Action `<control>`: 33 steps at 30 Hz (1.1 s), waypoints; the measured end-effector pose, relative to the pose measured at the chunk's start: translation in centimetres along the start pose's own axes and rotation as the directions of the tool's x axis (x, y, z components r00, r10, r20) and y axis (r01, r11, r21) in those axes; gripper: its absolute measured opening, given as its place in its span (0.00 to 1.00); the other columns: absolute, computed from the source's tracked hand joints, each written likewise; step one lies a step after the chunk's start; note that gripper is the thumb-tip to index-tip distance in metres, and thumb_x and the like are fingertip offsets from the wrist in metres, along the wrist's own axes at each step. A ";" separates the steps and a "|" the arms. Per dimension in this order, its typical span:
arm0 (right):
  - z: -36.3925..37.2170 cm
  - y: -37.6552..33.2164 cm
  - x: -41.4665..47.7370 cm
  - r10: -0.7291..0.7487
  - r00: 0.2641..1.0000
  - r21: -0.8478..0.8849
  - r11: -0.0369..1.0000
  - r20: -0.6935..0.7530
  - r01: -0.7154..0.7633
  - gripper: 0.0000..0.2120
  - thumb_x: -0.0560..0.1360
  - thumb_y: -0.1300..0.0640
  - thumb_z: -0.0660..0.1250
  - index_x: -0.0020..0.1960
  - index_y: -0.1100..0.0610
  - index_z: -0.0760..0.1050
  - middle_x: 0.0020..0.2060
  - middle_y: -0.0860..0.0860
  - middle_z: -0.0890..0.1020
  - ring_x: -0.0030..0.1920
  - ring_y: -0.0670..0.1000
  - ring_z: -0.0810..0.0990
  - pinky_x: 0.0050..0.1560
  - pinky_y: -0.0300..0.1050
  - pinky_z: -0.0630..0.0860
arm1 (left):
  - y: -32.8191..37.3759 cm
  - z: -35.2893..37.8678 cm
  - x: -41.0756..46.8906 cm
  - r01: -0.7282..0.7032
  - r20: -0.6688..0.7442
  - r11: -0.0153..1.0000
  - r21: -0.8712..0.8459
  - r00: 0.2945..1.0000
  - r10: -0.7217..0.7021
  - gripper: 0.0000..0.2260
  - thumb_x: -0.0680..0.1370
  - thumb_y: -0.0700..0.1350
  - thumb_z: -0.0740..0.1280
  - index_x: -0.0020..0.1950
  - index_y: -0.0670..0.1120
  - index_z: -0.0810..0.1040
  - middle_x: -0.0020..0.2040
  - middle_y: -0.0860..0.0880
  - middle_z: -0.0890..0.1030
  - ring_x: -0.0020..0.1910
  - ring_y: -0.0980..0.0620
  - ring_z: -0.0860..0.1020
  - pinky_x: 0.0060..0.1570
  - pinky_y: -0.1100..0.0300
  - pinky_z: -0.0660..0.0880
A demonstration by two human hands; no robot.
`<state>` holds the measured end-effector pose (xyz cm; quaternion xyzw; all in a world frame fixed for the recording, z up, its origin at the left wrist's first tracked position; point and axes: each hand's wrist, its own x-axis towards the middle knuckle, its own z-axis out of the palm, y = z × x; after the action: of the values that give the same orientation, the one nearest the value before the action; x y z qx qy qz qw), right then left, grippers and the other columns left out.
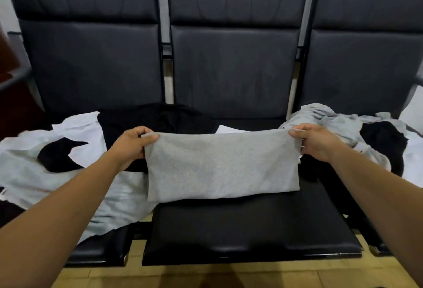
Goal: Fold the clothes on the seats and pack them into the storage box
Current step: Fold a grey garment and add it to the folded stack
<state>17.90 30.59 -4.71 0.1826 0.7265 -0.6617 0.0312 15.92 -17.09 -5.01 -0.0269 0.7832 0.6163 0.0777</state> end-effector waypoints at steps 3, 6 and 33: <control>2.0 1.6 3.4 -0.031 0.986 -0.062 0.998 -0.161 0.021 0.05 0.76 0.62 0.72 0.43 0.55 0.78 0.47 0.55 0.82 0.47 0.54 0.80 0.43 0.47 0.78 | -1.4 1.8 2.9 -0.016 -0.146 0.997 0.077 0.989 0.028 0.07 0.79 0.45 0.69 0.51 0.42 0.80 0.46 0.46 0.81 0.45 0.48 0.79 0.47 0.49 0.78; 3.6 4.0 6.1 -0.115 0.929 -0.224 0.974 -0.352 0.036 0.08 0.76 0.58 0.72 0.39 0.52 0.77 0.47 0.56 0.82 0.46 0.58 0.80 0.41 0.44 0.81 | -3.2 3.6 5.3 -0.002 -0.284 0.981 0.194 0.957 0.058 0.06 0.80 0.48 0.68 0.50 0.45 0.81 0.46 0.47 0.81 0.41 0.52 0.77 0.41 0.57 0.75; 15.2 6.0 -5.1 -0.526 0.671 -0.709 0.168 0.523 0.685 0.27 0.72 0.47 0.69 0.68 0.59 0.75 0.68 0.60 0.75 0.67 0.63 0.74 0.69 0.57 0.69 | -2.6 4.7 2.0 0.474 0.029 0.860 0.190 0.873 -0.487 0.28 0.72 0.50 0.77 0.65 0.38 0.71 0.65 0.38 0.75 0.61 0.41 0.76 0.53 0.50 0.77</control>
<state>21.48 15.00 -10.82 -0.2180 0.9583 -0.1611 -0.0904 14.75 -13.07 -8.90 -0.1909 0.7998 0.5059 0.2605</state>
